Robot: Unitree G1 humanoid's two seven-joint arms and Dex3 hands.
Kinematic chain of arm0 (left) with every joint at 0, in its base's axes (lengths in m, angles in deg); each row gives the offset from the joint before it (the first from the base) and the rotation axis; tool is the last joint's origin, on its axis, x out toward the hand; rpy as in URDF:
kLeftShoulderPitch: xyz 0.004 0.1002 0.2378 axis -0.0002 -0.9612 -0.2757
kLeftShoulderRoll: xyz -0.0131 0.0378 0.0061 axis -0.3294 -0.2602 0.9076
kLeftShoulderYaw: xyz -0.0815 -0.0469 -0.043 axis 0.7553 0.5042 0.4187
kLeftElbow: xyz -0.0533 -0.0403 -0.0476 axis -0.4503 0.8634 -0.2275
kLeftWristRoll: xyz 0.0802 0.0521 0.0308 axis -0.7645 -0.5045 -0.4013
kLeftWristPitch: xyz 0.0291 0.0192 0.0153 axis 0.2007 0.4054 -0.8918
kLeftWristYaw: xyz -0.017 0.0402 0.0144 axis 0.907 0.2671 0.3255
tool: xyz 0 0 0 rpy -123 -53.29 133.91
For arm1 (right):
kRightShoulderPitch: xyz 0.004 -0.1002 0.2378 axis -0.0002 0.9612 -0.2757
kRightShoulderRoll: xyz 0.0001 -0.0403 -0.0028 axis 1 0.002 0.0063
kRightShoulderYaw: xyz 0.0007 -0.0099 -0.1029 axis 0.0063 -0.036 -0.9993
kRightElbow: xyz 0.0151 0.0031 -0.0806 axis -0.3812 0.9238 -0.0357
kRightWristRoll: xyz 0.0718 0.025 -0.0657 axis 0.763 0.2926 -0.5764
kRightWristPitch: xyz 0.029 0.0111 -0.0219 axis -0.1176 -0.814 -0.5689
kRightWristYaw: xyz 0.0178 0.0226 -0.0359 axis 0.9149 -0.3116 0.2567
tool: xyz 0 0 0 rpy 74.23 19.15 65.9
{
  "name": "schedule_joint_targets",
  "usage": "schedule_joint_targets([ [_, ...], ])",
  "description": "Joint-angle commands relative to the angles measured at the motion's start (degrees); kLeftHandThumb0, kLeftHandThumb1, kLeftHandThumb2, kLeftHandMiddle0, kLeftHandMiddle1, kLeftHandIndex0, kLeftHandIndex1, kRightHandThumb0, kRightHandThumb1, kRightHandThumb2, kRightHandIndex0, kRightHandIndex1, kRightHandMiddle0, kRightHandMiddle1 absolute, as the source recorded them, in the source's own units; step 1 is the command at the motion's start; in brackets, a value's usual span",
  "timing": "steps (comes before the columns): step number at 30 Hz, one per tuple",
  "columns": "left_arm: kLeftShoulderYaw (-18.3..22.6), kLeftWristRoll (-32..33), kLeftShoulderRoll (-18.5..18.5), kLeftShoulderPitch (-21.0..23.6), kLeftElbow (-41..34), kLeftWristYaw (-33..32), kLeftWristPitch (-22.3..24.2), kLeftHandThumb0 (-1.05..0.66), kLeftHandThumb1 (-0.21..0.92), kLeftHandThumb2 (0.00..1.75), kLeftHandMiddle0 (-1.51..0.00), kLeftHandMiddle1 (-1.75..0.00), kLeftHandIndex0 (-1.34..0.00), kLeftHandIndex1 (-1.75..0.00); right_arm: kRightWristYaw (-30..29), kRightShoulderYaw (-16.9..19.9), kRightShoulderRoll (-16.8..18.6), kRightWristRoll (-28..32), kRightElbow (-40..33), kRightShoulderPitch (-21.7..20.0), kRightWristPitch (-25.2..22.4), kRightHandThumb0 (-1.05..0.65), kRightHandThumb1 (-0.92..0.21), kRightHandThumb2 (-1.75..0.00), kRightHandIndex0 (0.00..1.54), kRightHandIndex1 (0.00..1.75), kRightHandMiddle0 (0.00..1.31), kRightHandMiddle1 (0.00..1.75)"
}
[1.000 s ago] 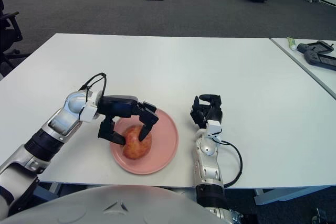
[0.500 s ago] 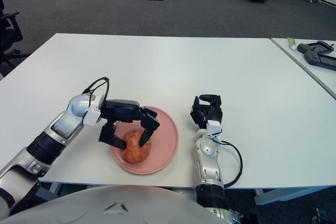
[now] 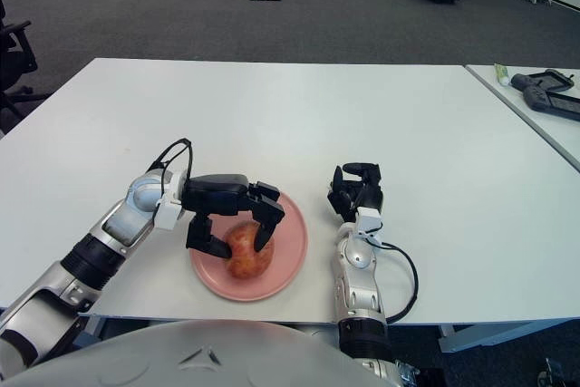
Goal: Put the apple into the plate.
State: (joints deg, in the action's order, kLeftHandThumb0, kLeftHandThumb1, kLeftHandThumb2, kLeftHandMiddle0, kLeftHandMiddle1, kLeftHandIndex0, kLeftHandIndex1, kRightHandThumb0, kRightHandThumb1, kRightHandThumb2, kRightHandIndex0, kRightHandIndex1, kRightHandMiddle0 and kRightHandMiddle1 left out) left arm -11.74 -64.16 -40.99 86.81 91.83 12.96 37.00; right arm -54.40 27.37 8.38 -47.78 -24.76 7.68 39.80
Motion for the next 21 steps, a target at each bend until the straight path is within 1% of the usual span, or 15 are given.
schedule_joint_targets([
  [1, 0.6, -0.8, -0.2, 0.8, -0.2, -1.3, -0.1, -0.33, 0.62, 0.87, -0.18, -1.27, -0.07, -1.40, -1.3, 0.0, 1.7, -1.0, 0.8, 0.9, -2.1, -0.36, -0.81, -0.68, 0.47, 1.47, 0.26, 1.75],
  [3, 0.7, -1.1, 0.0, 0.7, -0.2, -1.8, -0.5, -0.45, 0.59, 0.92, -0.08, -1.12, -0.03, -1.25, -2.1, -0.4, 1.7, -2.1, 0.4, 1.1, -2.3, -0.36, -0.82, -0.67, 0.47, 1.47, 0.25, 1.75],
  [4, 0.9, -1.4, 0.2, 0.6, -0.1, -2.3, -1.0, -0.46, 0.59, 0.93, -0.06, -1.09, -0.02, -1.23, -2.8, -0.7, 1.9, -2.9, -0.3, 1.3, -2.8, -0.36, -0.82, -0.67, 0.46, 1.47, 0.25, 1.75],
  [5, 1.0, -1.6, 0.3, 0.6, 0.0, -2.7, -1.3, -0.49, 0.60, 0.92, -0.04, -1.01, -0.01, -1.17, -3.2, -0.9, 2.1, -3.5, -0.8, 1.4, -3.1, -0.36, -0.82, -0.67, 0.46, 1.47, 0.25, 1.75],
  [7, 1.2, -2.1, 0.6, 0.5, 0.3, -3.8, -2.4, -0.52, 0.61, 0.91, -0.02, -0.91, -0.01, -1.09, -4.1, -1.1, 2.3, -4.3, -1.5, 1.5, -4.3, -0.36, -0.83, -0.66, 0.46, 1.47, 0.25, 1.75],
  [9, 1.2, -2.6, 0.8, 0.6, 0.7, -4.6, -3.2, -0.55, 0.66, 0.86, -0.01, -0.76, 0.00, -0.95, -4.8, -1.2, 2.6, -4.5, -2.0, 1.4, -5.4, -0.36, -0.83, -0.66, 0.47, 1.48, 0.25, 1.75],
  [10, 1.2, -2.9, 0.8, 0.7, 1.0, -5.0, -3.4, -0.55, 0.68, 0.85, -0.01, -0.73, 0.00, -0.92, -5.0, -1.3, 2.7, -4.6, -2.6, 1.4, -6.5, -0.36, -0.83, -0.66, 0.47, 1.48, 0.25, 1.75],
  [11, 1.2, -3.1, 0.8, 0.8, 1.2, -5.2, -3.6, -0.58, 0.73, 0.81, 0.00, -0.63, 0.00, -0.82, -5.1, -1.4, 2.7, -4.6, -3.1, 1.5, -7.3, -0.36, -0.82, -0.67, 0.48, 1.49, 0.25, 1.75],
  [12, 1.1, -3.4, 0.8, 0.9, 1.2, -5.4, -3.5, -0.58, 0.74, 0.80, 0.00, -0.59, 0.00, -0.79, -5.1, -1.5, 2.6, -4.7, -3.6, 1.5, -8.6, -0.36, -0.82, -0.67, 0.48, 1.49, 0.25, 1.75],
  [13, 1.1, -3.7, 0.7, 1.0, 1.2, -5.5, -3.4, -0.61, 0.79, 0.75, 0.00, -0.49, 0.00, -0.70, -5.1, -1.6, 2.5, -4.7, -4.0, 1.5, -9.4, -0.36, -0.81, -0.68, 0.49, 1.48, 0.26, 1.75],
  [15, 1.0, -4.0, 0.7, 1.0, 1.2, -5.8, -3.2, -0.63, 0.86, 0.68, 0.00, -0.38, 0.00, -0.58, -5.2, -1.8, 2.3, -4.9, -4.6, 1.5, -10.7, -0.36, -0.80, -0.70, 0.51, 1.47, 0.26, 1.75],
  [18, 1.1, -4.1, 0.8, 1.1, 1.4, -6.1, -3.1, -0.67, 0.90, 0.65, 0.00, -0.27, 0.00, -0.48, -5.9, -2.1, 2.4, -5.3, -5.5, 1.6, -12.2, -0.36, -0.79, -0.71, 0.51, 1.44, 0.27, 1.75],
  [20, 1.3, -3.8, 0.9, 1.0, 1.4, -6.3, -2.6, -0.70, 0.91, 0.65, 0.00, -0.20, 0.00, -0.41, -6.3, -2.2, 2.6, -5.3, -5.9, 1.6, -12.7, -0.36, -0.79, -0.71, 0.50, 1.42, 0.27, 1.75],
  [21, 1.6, -3.6, 1.0, 0.7, 1.1, -6.6, -1.9, -0.73, 0.91, 0.67, 0.00, -0.15, 0.00, -0.35, -6.4, -2.2, 2.7, -5.2, -6.0, 1.6, -12.8, -0.36, -0.79, -0.71, 0.49, 1.41, 0.27, 1.75],
])
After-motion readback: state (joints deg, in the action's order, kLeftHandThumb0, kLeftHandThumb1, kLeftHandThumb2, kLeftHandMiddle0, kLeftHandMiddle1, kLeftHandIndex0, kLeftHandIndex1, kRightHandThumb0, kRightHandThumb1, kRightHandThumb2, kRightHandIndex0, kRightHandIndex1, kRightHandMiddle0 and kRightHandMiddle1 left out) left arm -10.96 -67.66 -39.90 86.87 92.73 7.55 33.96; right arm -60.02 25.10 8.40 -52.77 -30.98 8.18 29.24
